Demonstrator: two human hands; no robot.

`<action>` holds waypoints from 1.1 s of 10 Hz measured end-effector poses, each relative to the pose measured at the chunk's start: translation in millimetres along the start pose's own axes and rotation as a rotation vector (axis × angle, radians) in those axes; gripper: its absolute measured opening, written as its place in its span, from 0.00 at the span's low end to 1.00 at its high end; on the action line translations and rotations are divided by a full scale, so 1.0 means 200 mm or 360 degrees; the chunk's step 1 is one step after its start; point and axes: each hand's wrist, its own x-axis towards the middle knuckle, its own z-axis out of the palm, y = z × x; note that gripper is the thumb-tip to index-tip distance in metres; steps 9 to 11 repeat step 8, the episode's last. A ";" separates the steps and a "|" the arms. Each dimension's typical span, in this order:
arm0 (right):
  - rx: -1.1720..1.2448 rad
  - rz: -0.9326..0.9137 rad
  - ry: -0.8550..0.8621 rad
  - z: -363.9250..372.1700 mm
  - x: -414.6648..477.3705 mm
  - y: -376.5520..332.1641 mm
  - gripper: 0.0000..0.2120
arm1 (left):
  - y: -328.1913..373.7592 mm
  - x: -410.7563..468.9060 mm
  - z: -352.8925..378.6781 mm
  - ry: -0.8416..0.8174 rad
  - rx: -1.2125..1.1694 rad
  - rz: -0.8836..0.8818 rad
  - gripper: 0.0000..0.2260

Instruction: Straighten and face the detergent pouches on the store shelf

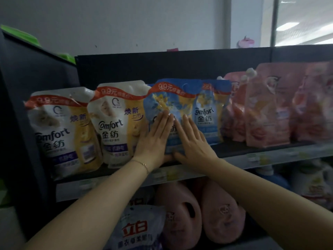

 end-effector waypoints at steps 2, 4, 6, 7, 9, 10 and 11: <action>0.0071 0.0047 -0.0088 0.04 0.04 -0.04 0.45 | -0.03 0.01 0.01 -0.0013 0.0136 -0.0081 0.53; 0.0042 -0.0013 -0.0171 -0.09 0.01 0.00 0.42 | -0.01 -0.01 -0.06 -0.0054 -0.0044 -0.0008 0.51; -0.0100 -0.0127 0.0312 -0.18 -0.09 0.12 0.20 | 0.07 -0.05 -0.11 0.0396 -0.0425 0.0245 0.30; -0.0180 -0.0055 0.0468 -0.19 -0.15 0.17 0.16 | 0.16 -0.02 -0.11 0.0490 -0.0435 0.0361 0.22; -0.0262 0.0014 0.0546 -0.21 -0.23 0.23 0.15 | 0.23 0.02 -0.11 0.0372 -0.0517 0.0380 0.20; -0.0262 0.0014 0.0546 -0.21 -0.23 0.23 0.15 | 0.23 0.02 -0.11 0.0372 -0.0517 0.0380 0.20; -0.0262 0.0014 0.0546 -0.21 -0.23 0.23 0.15 | 0.23 0.02 -0.11 0.0372 -0.0517 0.0380 0.20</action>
